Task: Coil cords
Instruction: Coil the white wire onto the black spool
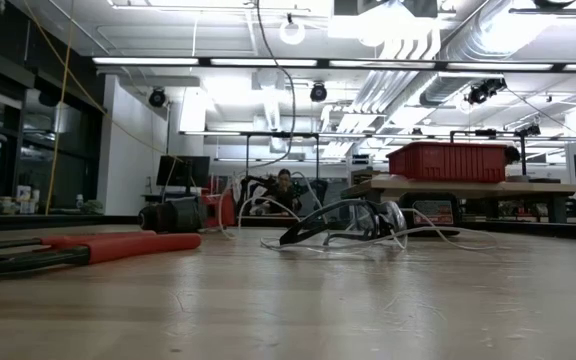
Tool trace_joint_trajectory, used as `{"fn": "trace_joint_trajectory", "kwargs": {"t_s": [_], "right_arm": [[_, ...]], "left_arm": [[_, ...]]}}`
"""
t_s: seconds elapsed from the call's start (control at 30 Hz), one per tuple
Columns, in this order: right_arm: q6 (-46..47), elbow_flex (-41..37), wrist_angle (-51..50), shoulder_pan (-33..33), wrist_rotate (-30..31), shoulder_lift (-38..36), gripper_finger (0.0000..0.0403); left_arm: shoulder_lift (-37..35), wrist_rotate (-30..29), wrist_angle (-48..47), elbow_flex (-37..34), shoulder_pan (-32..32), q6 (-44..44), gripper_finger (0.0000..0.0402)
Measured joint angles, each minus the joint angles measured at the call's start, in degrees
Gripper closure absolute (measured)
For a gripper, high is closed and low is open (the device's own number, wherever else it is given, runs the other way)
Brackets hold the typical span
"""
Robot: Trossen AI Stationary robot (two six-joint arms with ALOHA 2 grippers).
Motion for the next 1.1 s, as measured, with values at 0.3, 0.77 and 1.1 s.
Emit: {"fn": "trace_joint_trajectory", "kwargs": {"t_s": [0.3, 0.77, 1.1], "right_arm": [[0.2, 0.0, 0.1, 0.0, -0.4, 0.1, 0.0403], [1.7, 0.0, 4.1, -0.4, 0.2, 2.7, 0.0403], [3.0, 0.1, 7.1, -1.2, 2.8, 5.8, 0.0403]], "left_arm": [[1.4, -5.0, 9.4, 0.0, 0.0, 0.3, 0.0402], [1.3, -14.1, 21.9, 0.0, 3.2, 4.8, 0.0401], [0.2, -15.5, 25.2, 0.0, 6.0, 7.0, 0.0401]]}}
